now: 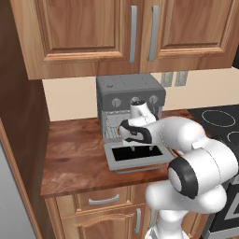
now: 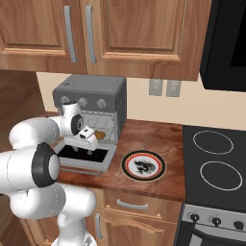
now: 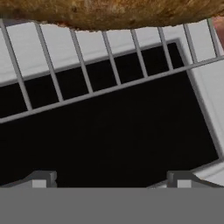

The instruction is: Pull the toaster oven rack outwards. Pick up the baguette from the plate and place it on the toaster oven rack. Close the toaster oven door fully and set the temperature to the lowest setting.

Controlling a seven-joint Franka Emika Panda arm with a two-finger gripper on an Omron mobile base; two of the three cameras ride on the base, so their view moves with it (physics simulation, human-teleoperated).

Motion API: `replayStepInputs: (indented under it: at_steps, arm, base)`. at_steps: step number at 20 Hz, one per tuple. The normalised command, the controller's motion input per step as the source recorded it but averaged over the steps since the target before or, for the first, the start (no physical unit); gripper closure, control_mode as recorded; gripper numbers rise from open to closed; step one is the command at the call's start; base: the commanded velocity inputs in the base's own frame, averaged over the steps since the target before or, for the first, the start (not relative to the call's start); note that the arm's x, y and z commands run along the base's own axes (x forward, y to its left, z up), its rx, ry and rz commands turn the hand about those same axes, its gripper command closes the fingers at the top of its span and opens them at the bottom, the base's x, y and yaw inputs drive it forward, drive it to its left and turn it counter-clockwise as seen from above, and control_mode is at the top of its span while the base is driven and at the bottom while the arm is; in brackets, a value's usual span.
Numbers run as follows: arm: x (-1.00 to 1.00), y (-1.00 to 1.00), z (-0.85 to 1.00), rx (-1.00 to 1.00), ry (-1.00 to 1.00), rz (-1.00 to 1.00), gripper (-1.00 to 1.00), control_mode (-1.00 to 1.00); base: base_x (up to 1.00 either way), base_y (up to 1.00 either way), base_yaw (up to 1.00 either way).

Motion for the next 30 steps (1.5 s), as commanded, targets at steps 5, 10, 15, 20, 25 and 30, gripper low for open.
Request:
replayStepInputs:
  at_steps: [5,10,15,20,25,30]
  arm:
    - [0.34,0.0,0.0,0.0,-0.01,0.0,-1.0,-1.0]
    - [0.28,0.0,-0.04,0.0,0.0,0.0,-1.0,-1.0]
    - [0.31,0.0,-0.12,0.0,-0.04,0.0,-1.0,-1.0]
    - [0.32,0.0,-0.08,0.0,-0.1,0.0,-1.0,-1.0]
    - [0.37,0.0,-0.01,0.0,-0.16,0.0,-1.0,-1.0]
    - [0.28,0.0,0.0,0.0,-0.12,0.0,-1.0,-1.0]
  base:
    - [0.0,0.0,0.0]
    - [0.0,0.0,0.0]
    - [0.0,0.0,0.0]
    - [0.0,0.0,0.0]
    - [0.0,0.0,0.0]
    - [0.0,0.0,0.0]
